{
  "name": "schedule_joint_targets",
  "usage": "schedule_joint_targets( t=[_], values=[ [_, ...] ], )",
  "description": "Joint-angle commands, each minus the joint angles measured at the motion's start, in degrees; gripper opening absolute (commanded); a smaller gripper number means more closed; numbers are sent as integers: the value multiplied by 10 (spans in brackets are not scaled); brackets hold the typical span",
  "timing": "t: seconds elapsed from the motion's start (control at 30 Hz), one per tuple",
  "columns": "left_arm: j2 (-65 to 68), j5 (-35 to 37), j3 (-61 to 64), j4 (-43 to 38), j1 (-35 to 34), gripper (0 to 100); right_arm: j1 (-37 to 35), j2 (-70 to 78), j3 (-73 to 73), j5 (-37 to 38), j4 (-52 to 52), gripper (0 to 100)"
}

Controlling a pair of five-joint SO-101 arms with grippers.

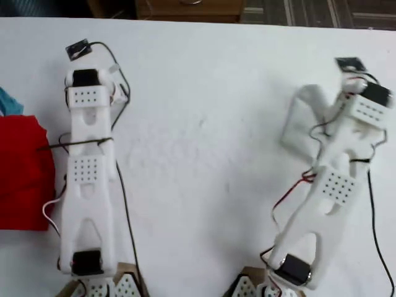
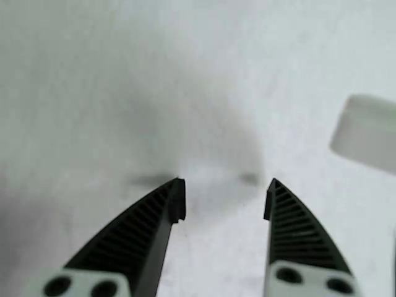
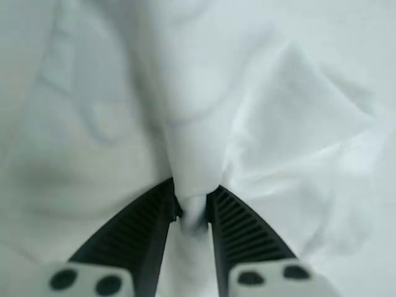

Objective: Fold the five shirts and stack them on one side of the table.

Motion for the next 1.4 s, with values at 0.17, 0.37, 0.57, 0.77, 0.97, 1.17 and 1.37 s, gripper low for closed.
schedule_joint_targets(
  t=[0.17, 0.37, 0.57, 0.77, 0.97, 1.17, 1.37],
  values=[
    [-50, 0, -8, -5, 6, 229, 69, -8, -23, -3, 10, 19],
    [-50, 0, -7, -5, 6, 229, 76, -8, -24, -3, 7, 19],
    [-50, 0, -7, -5, 6, 229, 90, -5, -56, -4, -16, 19],
    [-50, 0, -7, -5, 6, 229, 86, -5, -64, -4, -15, 21],
    [-50, 0, -8, -5, 6, 229, 88, -5, -58, 10, -9, 60],
    [-49, -1, -7, -14, 6, 229, 80, -14, -67, 33, 1, 252],
    [-49, -1, -7, -14, 6, 229, 67, -59, -74, 33, 14, 299]
  ],
)
